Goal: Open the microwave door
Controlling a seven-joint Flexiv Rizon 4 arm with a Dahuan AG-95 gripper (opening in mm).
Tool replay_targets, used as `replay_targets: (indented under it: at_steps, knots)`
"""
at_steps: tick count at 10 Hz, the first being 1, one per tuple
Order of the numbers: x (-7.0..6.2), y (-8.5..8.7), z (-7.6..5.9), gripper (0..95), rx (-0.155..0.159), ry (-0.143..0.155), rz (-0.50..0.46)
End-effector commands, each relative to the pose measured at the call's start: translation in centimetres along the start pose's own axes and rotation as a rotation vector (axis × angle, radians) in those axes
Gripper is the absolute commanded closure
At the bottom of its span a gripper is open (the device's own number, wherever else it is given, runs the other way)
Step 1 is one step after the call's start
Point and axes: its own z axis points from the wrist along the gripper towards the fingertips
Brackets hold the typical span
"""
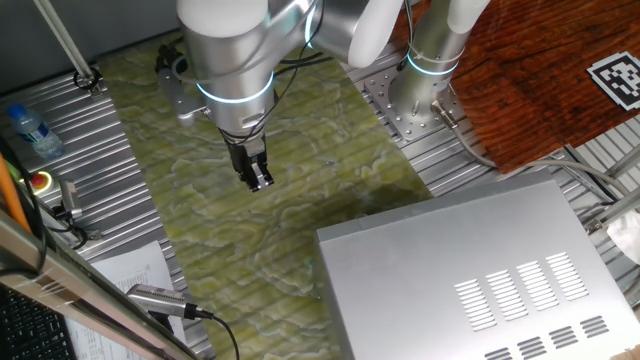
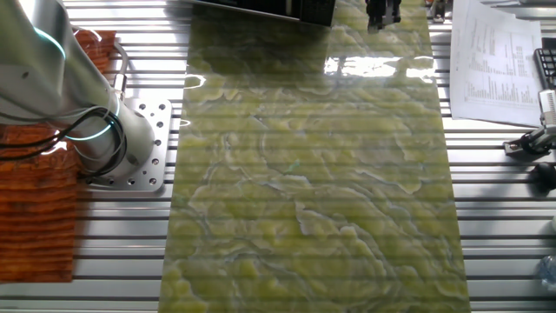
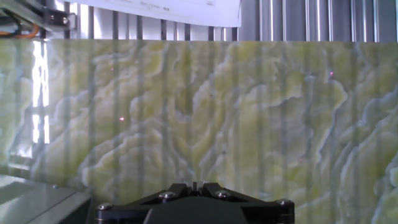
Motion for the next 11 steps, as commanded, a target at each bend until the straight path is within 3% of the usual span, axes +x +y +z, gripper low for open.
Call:
replay_targets:
  at_steps: [1, 5, 9, 10, 11]
  knots:
    - [-0.03, -0.01, -0.01, 95.0, 0.0, 0.007, 0.005]
    - [-0.03, -0.01, -0.01, 95.0, -0.001, 0.01, 0.03]
    - [-0.03, -0.01, -0.01, 95.0, 0.014, 0.03, -0.165]
    - [-0.03, -0.01, -0.01, 95.0, 0.0, 0.045, -0.278]
    - [0.07, 0.21, -0.01, 95.0, -0.012, 0.047, -0.299]
